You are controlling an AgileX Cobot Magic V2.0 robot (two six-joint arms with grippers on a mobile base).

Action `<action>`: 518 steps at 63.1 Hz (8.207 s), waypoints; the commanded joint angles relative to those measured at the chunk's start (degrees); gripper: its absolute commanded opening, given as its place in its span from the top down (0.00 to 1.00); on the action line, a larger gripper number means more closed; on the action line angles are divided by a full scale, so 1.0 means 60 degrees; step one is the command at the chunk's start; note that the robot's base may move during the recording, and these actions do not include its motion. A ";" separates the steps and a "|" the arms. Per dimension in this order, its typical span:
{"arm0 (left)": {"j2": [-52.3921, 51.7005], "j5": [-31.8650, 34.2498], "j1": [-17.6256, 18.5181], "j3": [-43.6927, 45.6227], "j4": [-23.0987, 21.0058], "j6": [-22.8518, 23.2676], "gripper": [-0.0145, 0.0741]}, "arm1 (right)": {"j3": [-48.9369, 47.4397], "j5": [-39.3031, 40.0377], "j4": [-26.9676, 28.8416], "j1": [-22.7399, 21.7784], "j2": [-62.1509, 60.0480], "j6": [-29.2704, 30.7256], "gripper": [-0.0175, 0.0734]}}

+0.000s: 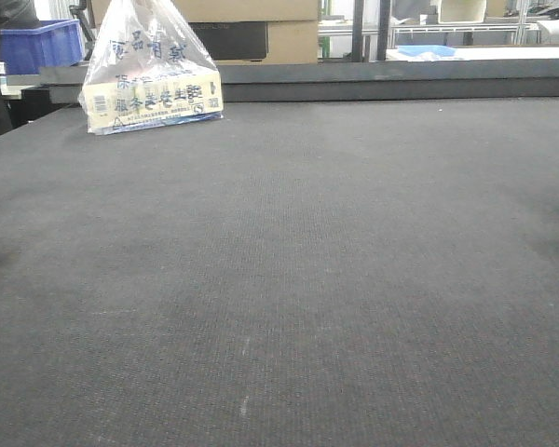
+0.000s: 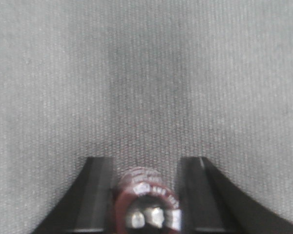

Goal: Place cylindrical capacitor in blue bin on shelf

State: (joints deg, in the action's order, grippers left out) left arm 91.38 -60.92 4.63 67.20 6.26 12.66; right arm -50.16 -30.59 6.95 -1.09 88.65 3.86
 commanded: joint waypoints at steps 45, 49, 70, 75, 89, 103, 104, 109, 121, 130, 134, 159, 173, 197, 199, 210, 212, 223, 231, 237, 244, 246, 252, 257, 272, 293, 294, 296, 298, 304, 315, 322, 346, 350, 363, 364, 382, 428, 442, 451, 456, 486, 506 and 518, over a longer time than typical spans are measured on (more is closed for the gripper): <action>-0.0024 0.0835 0.0058 -0.0028 0.0084 0.0075 0.39 | -0.0082 0.0248 -0.0049 -0.0062 0.0002 0.0019 0.99; -0.0024 0.0791 0.0058 -0.0028 0.0084 0.0075 0.51 | -0.0082 0.0267 -0.0049 -0.0062 0.0002 0.0019 0.99; -0.0024 0.0465 0.0058 0.0011 0.0065 0.0075 0.96 | -0.0342 -0.0151 -0.0012 -0.0062 -0.0113 0.0019 0.99; -0.0089 0.0365 0.0058 0.0183 0.0065 0.0075 0.96 | -0.0587 -0.0504 -0.0012 -0.0062 -0.0371 0.0019 0.99; -0.1047 0.0648 0.0058 0.0683 0.0087 0.0075 0.96 | -0.1033 -0.0884 0.0063 0.0125 -0.1994 0.0019 0.99; -0.2787 0.2069 -0.0071 0.0223 0.0107 0.0075 0.96 | -0.0688 -0.0132 0.0063 0.0267 -0.4017 0.0019 0.99; -0.2908 0.2185 -0.0100 0.0126 0.0107 0.0075 0.96 | -0.0627 -0.0110 0.0063 0.0267 -0.4078 0.0019 0.99; -0.3627 0.2972 -0.0326 -0.0549 0.0107 0.0075 0.96 | -0.0279 0.0088 0.0063 0.0267 -0.4752 0.0019 0.99; -0.5608 0.5017 -0.0977 -0.2482 0.0107 0.0075 0.96 | 0.0566 0.1058 0.0063 0.0267 -0.6410 0.0019 0.99; -0.7135 0.6440 -0.1353 -0.3909 0.0107 0.0075 0.96 | 0.1395 0.1752 0.0063 0.0267 -0.7709 0.0019 0.99; -0.7852 0.6988 -0.1442 -0.4445 0.0107 0.0075 0.96 | 0.1719 0.1772 0.0063 0.0267 -0.8259 0.0019 0.99; -1.0984 0.7595 -0.1508 -0.5404 0.0788 0.0075 0.96 | 0.2091 0.1784 0.0063 0.0267 -1.0846 0.0019 0.99; -1.1290 0.7689 -0.1508 -0.5404 0.0793 0.0075 0.96 | 0.2091 0.1913 0.0083 0.0267 -1.1353 0.0019 0.99; -1.1289 0.7766 -0.1508 -0.5404 0.0793 0.0075 0.96 | 0.2091 0.1933 0.0083 0.0267 -1.1401 0.0019 0.99; -1.1289 0.7766 -0.1508 -0.5404 0.0793 0.0075 0.96 | 0.2091 0.1933 0.0083 0.0267 -1.1401 0.0019 0.99; -1.1289 0.7766 -0.1508 -0.5404 0.0793 0.0075 0.96 | 0.2091 0.1933 0.0083 0.0267 -1.1401 0.0019 0.99; -1.1289 0.7766 -0.1508 -0.5404 0.0793 0.0075 0.96 | 0.2091 0.1933 0.0083 0.0267 -1.1401 0.0019 0.99; -1.1289 0.7766 -0.1508 -0.5404 0.0793 0.0075 0.96 | 0.2091 0.1933 0.0083 0.0267 -1.1401 0.0019 0.99; -1.1289 0.7766 -0.1508 -0.5404 0.0793 0.0075 0.96 | 0.2091 0.1933 0.0083 0.0267 -1.1401 0.0019 0.99; -1.1289 0.7766 -0.1508 -0.5404 0.0793 0.0075 0.96 | 0.2091 0.1933 0.0083 0.0267 -1.1401 0.0019 0.99; -1.1289 0.7766 -0.1508 -0.5404 0.0793 0.0075 0.96 | 0.2091 0.1933 0.0083 0.0267 -1.1401 0.0019 0.99; -1.1289 0.7766 -0.1508 -0.5404 0.0793 0.0075 0.96 | 0.2091 0.1933 0.0083 0.0267 -1.1401 0.0019 0.99; -1.1289 0.7766 -0.1508 -0.5404 0.0793 0.0075 0.96 | 0.2091 0.1933 0.0083 0.0267 -1.1401 0.0019 0.99; -1.1289 0.7766 -0.1508 -0.5404 0.0793 0.0075 0.96 | 0.2091 0.1933 0.0083 0.0267 -1.1401 0.0019 0.99; -1.1289 0.7788 -0.1508 -0.5404 0.0793 0.0075 0.96 | 0.2091 0.1933 0.0083 0.0267 -1.1401 0.0019 0.99; -1.1289 0.7824 -0.1508 -0.5404 0.0793 0.0075 0.96 | 0.2091 0.1957 0.0083 0.0267 -1.1401 0.0019 0.99; -1.1289 0.7824 -0.1508 -0.5404 0.0793 0.0075 0.96 | 0.2091 0.1957 0.0083 0.0267 -1.1401 0.0019 0.99; -1.1289 0.7824 -0.1508 -0.5404 0.0793 0.0075 0.96 | 0.2091 0.1957 0.0083 0.0267 -1.1401 0.0019 0.99; -1.1289 0.7824 -0.1508 -0.5404 0.0793 0.0075 0.96 | 0.2091 0.1957 0.0083 0.0267 -1.1401 0.0019 0.99; -1.1289 0.7824 -0.1508 -0.5404 0.0793 0.0075 0.96 | 0.2091 0.1957 0.0083 0.0267 -1.1401 0.0019 0.99; -1.1289 0.7824 -0.1508 -0.5404 0.0793 0.0075 0.96 | 0.2091 0.1957 0.0083 0.0267 -1.1401 0.0019 0.99; -1.1289 0.7824 -0.1508 -0.5404 0.0793 0.0075 0.96 | 0.2091 0.1957 0.0083 0.0267 -1.1401 0.0019 0.99; -1.1289 0.7824 -0.1508 -0.5404 0.0793 0.0075 0.96 | 0.2091 0.1957 0.0083 0.0267 -1.1401 0.0019 0.99; -1.1289 0.7824 -0.1508 -0.5404 0.0793 0.0075 0.96 | 0.2091 0.1957 0.0083 0.0267 -1.1401 0.0019 0.99; -1.1289 0.7824 -0.1508 -0.5404 0.0793 0.0075 0.96 | 0.2091 0.1957 0.0083 0.0267 -1.1401 0.0019 0.99; -1.1289 0.7824 -0.1508 -0.5404 0.0793 0.0075 0.96 | 0.2091 0.1957 0.0083 0.0267 -1.1401 0.0019 0.99; -1.1289 0.7824 -0.1508 -0.5404 0.0793 0.0075 0.96 | 0.2091 0.1957 0.0083 0.0267 -1.1401 0.0019 0.99; -1.1289 0.7824 -0.1508 -0.5404 0.0793 0.0075 0.96 | 0.2091 0.1954 0.0083 0.0267 -1.1488 0.0019 0.99; -1.1289 0.7824 -0.1508 -0.5404 0.0793 0.0075 0.96 | 0.2091 0.1954 0.0083 0.0267 -1.1488 0.0019 0.99; -1.1289 0.7824 -0.1508 -0.5404 0.0793 0.0075 0.96 | 0.2091 0.1954 0.0083 0.0267 -1.1488 0.0019 0.99; -1.1289 0.7824 -0.1508 -0.5404 0.0793 0.0075 0.96 | 0.2091 0.1954 0.0083 0.0267 -1.1488 0.0019 0.99; -1.1289 0.7824 -0.1508 -0.5404 0.0793 0.0075 0.96 | 0.2091 0.1954 0.0083 0.0267 -1.1488 0.0019 0.99; -1.1289 0.7824 -0.1508 -0.5404 0.0793 0.0075 0.96 | 0.2091 0.1954 0.0083 0.0267 -1.1488 0.0019 0.99; -1.1289 0.7824 -0.1508 -0.5404 0.0793 0.0075 0.96 | 0.2091 0.1954 0.0083 0.0267 -1.1488 0.0019 0.99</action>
State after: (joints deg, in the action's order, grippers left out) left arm 23.83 -15.30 -4.28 34.62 11.06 12.77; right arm -37.63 -20.39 7.39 0.36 19.91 3.86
